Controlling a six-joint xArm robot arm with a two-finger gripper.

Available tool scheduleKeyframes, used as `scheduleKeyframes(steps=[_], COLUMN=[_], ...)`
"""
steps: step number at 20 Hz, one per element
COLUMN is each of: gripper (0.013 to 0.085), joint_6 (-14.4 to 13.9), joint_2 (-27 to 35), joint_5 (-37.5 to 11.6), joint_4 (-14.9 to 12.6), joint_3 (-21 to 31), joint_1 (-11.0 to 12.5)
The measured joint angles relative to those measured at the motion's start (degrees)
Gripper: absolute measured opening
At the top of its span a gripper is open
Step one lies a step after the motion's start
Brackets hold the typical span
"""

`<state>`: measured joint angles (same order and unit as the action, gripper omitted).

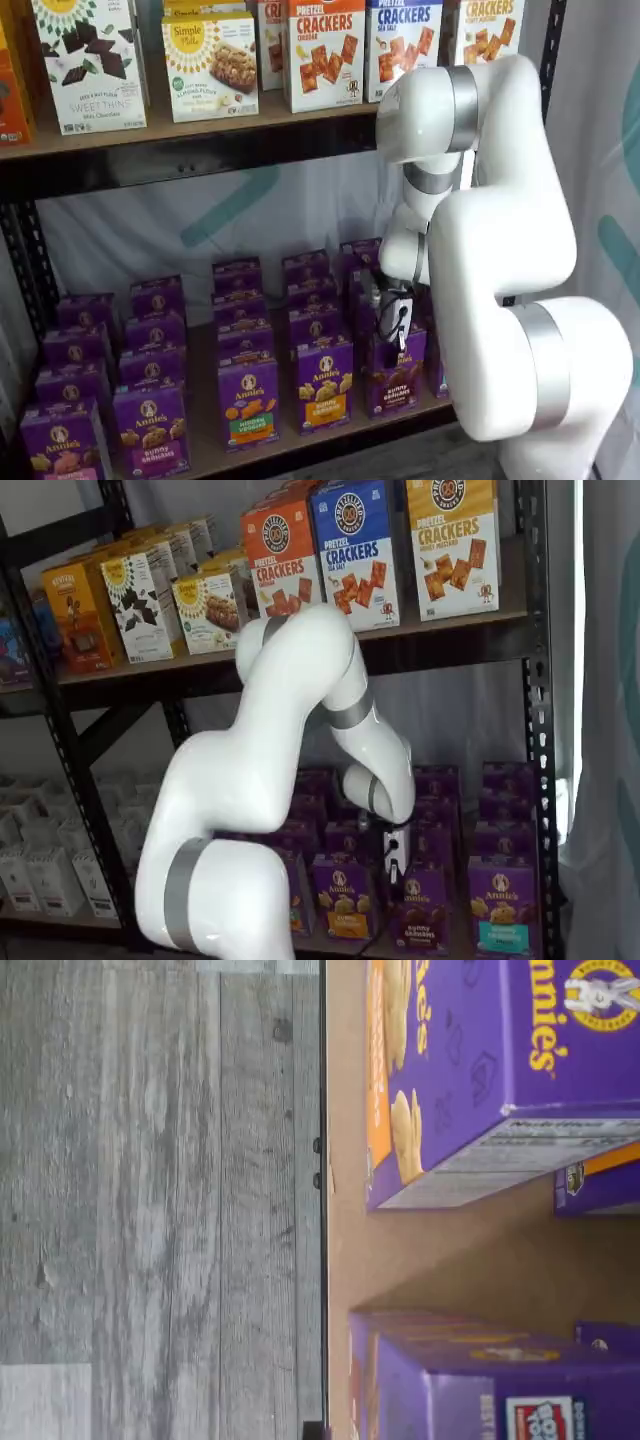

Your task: Pick up the purple box with a brown patch in the center, on the bottom shelf, the fifth box from the left

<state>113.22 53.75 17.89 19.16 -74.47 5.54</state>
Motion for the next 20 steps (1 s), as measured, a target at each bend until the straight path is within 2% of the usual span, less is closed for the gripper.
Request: scheduleKeyframes(steps=[4, 6, 9, 12, 20], gripper=[0.0610, 0.0530, 0.0490, 0.0410, 0.0410], joint_6=[1.3, 2.7, 3.8, 4.2, 4.6], joint_2=[0.0, 0.0, 0.0, 0.0, -0.2], joint_5=[0.0, -0.5, -0.7, -0.8, -1.0], joint_4=[1.5, 3.0, 4.5, 5.1, 5.7], joint_3=[-0.1, 0.0, 0.1, 0.2, 0.4], joint_1=[0.0, -0.2, -0.4, -0.6, -0.7])
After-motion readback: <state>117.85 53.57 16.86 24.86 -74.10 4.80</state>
